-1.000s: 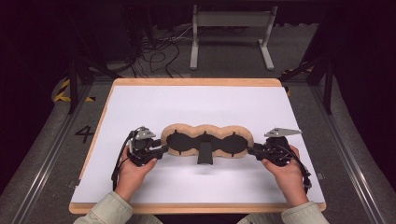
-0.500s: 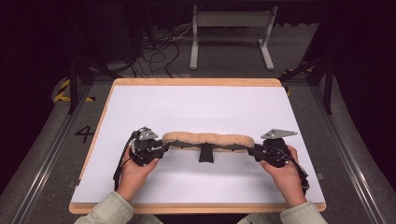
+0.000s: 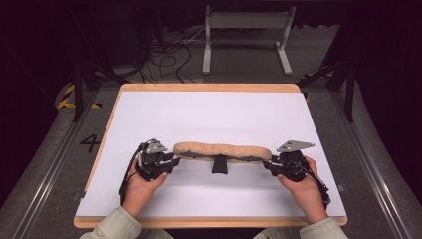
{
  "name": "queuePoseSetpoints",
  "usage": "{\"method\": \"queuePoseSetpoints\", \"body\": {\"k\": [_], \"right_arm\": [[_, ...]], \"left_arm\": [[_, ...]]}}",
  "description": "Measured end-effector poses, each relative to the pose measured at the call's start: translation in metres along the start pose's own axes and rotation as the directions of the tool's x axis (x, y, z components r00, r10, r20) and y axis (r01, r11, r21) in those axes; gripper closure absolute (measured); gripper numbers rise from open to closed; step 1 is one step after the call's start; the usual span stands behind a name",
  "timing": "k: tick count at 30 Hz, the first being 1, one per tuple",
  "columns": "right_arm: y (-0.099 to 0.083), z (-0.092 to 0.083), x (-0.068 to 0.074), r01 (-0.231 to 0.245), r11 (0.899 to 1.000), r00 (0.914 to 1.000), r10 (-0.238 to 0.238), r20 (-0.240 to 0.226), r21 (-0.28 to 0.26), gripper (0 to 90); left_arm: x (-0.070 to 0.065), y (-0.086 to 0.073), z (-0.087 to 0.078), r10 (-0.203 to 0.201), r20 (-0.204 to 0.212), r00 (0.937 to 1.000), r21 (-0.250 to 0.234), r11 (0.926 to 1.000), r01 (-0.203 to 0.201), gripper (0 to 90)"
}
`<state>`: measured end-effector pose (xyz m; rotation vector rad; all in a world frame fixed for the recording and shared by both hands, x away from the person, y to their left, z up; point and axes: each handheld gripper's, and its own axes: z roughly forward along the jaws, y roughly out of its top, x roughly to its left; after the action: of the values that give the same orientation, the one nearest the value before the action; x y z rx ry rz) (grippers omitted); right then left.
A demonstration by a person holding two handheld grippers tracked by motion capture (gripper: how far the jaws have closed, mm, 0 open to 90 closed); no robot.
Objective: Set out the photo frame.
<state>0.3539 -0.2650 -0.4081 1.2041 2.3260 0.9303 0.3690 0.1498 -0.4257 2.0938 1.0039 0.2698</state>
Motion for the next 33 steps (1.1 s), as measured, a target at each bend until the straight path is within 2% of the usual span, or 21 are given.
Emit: {"method": "queuePoseSetpoints", "body": {"k": [4,5,6,7,8,9,10,12,13,16,21,22,23,24,26,28,30,31,32,33], "right_arm": [[-0.001,-0.003,-0.003,0.023,1.000,0.9997,-0.023,-0.006,-0.004,65.0],[-0.002,-0.003,-0.004,0.033,0.999,0.9994,-0.033,-0.007,-0.008,66.3],[-0.002,-0.003,-0.004,0.033,0.999,0.9994,-0.033,-0.007,-0.008,66.3],[-0.004,-0.006,-0.006,0.048,0.999,0.9988,-0.048,-0.008,-0.012,70.0],[-0.004,-0.007,-0.006,0.052,0.999,0.9986,-0.052,-0.009,-0.008,71.6],[-0.005,-0.008,-0.007,0.060,0.998,0.9982,-0.060,-0.006,-0.008,73.7],[-0.006,-0.009,-0.007,0.061,0.998,0.9981,-0.061,-0.003,-0.006,76.3],[-0.006,-0.011,-0.008,0.066,0.998,0.9978,-0.066,-0.008,-0.004,79.6],[-0.007,-0.013,-0.009,0.069,0.998,0.9975,-0.069,-0.013,-0.005,84.8],[-0.007,-0.016,-0.010,0.075,0.997,0.9971,-0.075,-0.014,-0.005,90.0],[-0.009,-0.021,-0.014,0.064,0.998,0.9980,-0.064,-0.001,-0.017,90.0],[-0.009,-0.021,-0.014,0.064,0.998,0.9980,-0.064,-0.001,-0.017,90.0],[-0.009,-0.021,-0.014,0.061,0.998,0.9981,-0.061,0.003,-0.021,90.0],[-0.009,-0.022,-0.015,0.063,0.998,0.9980,-0.062,0.013,-0.029,90.0],[-0.009,-0.022,-0.015,0.064,0.997,0.9978,-0.064,0.017,-0.037,90.0],[-0.009,-0.022,-0.015,0.064,0.997,0.9978,-0.064,0.021,-0.043,90.0],[-0.008,-0.021,-0.017,0.074,0.995,0.9969,-0.072,0.030,-0.069,90.0],[-0.008,-0.021,-0.017,0.076,0.994,0.9968,-0.074,0.031,-0.077,90.0],[-0.008,-0.021,-0.017,0.076,0.994,0.9968,-0.074,0.031,-0.077,90.0],[-0.007,-0.020,-0.017,0.080,0.994,0.9962,-0.077,0.039,-0.079,90.0]], "left_arm": [[-0.003,-0.001,-0.005,0.002,0.030,0.9996,-0.004,1.0000,-0.002,78.1],[-0.008,0.000,-0.007,0.020,0.049,0.9986,0.002,0.9998,-0.020,81.0],[-0.008,0.000,-0.007,0.020,0.049,0.9986,0.002,0.9998,-0.020,83.3],[-0.011,0.001,-0.006,0.047,0.058,0.9972,0.007,0.9988,-0.048,85.9],[-0.015,0.001,-0.006,0.050,0.066,0.9966,0.013,0.9986,-0.051,87.5],[-0.023,0.002,-0.006,0.084,0.077,0.9935,0.022,0.9961,-0.086,89.2],[-0.023,0.002,-0.006,0.084,0.077,0.9935,0.022,0.9961,-0.086,89.7],[-0.030,0.005,-0.006,0.115,0.090,0.9893,0.024,0.9928,-0.117,89.8],[-0.035,0.006,-0.006,0.135,0.101,0.9856,0.028,0.9899,-0.139,89.8],[-0.041,0.009,-0.004,0.150,0.126,0.9807,0.031,0.9875,-0.155,89.9],[-0.053,0.012,0.002,0.182,0.162,0.9699,0.046,0.9805,-0.191,89.9],[-0.053,0.012,0.002,0.182,0.162,0.9699,0.046,0.9805,-0.191,89.9],[-0.056,0.013,0.004,0.194,0.165,0.9670,0.046,0.9779,-0.204,89.9],[-0.060,0.014,0.005,0.217,0.161,0.9628,0.056,0.9719,-0.229,89.9],[-0.060,0.014,0.006,0.235,0.135,0.9625,0.076,0.9661,-0.247,89.9],[-0.058,0.013,0.008,0.232,0.127,0.9643,0.090,0.9655,-0.244,89.9],[-0.050,0.011,0.012,0.206,0.118,0.9715,0.122,0.9680,-0.220,89.9],[-0.043,0.010,0.014,0.188,0.096,0.9775,0.142,0.9694,-0.200,89.9],[-0.043,0.010,0.014,0.188,0.096,0.9775,0.142,0.9694,-0.200,89.9],[-0.040,0.009,0.015,0.176,0.090,0.9803,0.148,0.9709,-0.188,89.9]]}}
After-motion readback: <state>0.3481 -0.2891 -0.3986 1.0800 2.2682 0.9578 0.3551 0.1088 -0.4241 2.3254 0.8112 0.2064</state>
